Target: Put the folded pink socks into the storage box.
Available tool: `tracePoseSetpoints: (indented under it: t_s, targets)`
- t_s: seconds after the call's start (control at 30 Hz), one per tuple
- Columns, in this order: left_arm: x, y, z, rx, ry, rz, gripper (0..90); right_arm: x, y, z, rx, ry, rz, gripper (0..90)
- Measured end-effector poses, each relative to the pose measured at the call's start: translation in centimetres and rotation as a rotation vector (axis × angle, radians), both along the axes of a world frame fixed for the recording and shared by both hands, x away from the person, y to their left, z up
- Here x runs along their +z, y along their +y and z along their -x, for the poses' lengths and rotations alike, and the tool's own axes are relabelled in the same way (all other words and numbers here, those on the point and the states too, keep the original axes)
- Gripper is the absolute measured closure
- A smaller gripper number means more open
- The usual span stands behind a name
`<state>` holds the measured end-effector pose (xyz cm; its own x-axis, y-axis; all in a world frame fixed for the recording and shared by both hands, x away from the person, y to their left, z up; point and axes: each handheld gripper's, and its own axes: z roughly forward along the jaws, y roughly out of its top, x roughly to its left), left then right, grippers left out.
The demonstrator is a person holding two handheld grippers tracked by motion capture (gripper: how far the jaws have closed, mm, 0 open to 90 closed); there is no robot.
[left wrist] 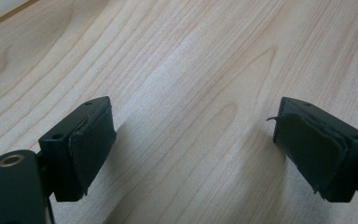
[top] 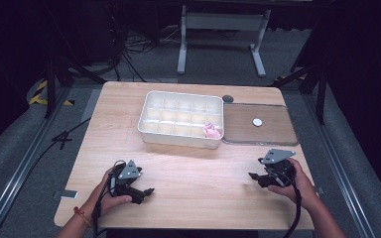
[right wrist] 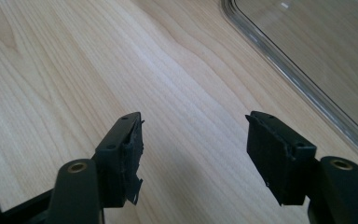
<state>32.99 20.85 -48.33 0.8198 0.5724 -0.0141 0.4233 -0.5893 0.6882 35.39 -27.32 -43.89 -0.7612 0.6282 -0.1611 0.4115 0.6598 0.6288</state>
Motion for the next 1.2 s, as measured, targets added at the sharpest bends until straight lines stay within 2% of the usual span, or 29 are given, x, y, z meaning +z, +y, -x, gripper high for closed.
tracePoseSetpoints:
  t_s: [0.33,0.7,0.8,0.93,1.2]
  targets:
    - [0.0,0.0,0.0,0.000,0.000,0.000,12.6,-1.6,-2.3,1.7,-0.033,0.011,-0.040,33.9]
    - [0.0,0.0,0.0,0.001,-0.001,0.000,12.5,-3.6,-4.7,3.6,-0.070,0.024,-0.139,31.9]
    - [0.0,0.0,0.0,0.002,-0.001,0.000,12.5,-4.2,-5.3,3.9,-0.087,0.036,-0.187,31.3]
    - [0.0,0.0,0.0,-0.001,-0.002,-0.001,12.3,-4.7,-5.9,4.3,-0.109,0.018,-0.241,30.2]
    - [0.0,-0.1,-0.2,-0.010,0.003,-0.001,11.8,-4.7,-5.9,4.3,-0.122,0.013,-0.229,28.0]
